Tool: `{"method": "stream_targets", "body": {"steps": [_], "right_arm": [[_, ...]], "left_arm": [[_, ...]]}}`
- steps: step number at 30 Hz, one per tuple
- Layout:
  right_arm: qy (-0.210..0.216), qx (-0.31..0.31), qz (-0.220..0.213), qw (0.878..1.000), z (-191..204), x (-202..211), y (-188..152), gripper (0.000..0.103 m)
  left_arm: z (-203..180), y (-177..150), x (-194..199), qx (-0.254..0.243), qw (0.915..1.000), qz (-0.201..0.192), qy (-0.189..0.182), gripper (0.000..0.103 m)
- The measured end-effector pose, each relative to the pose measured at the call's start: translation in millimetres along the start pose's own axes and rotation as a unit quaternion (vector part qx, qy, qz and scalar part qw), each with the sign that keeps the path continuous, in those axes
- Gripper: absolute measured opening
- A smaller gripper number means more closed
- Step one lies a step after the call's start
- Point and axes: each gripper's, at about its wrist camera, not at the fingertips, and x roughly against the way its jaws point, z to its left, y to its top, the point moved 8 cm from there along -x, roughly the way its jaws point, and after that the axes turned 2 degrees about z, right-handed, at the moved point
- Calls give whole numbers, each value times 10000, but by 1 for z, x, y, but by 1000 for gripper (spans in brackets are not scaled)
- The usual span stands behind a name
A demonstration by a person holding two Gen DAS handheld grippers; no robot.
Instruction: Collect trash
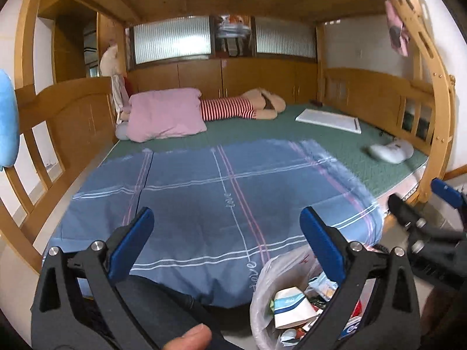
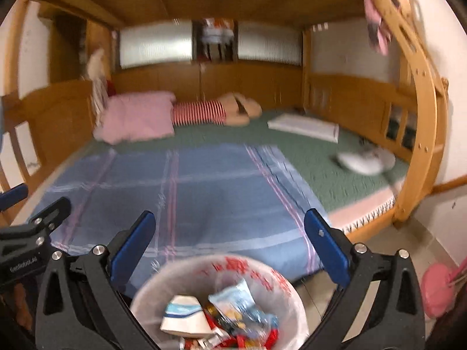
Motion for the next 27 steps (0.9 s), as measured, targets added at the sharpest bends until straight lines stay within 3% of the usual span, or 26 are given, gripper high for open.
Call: {"method": "stream_targets", "body": {"steps": [6, 27], "right_arm": [[-134, 40, -50, 9999, 8, 4, 1, 100], [-279, -1, 2, 9996, 7, 1, -2, 100]], "left_arm": [[4, 5, 13, 17, 9998, -189, 55, 100], [7, 4, 15, 134, 9999, -96, 12, 100]]}}
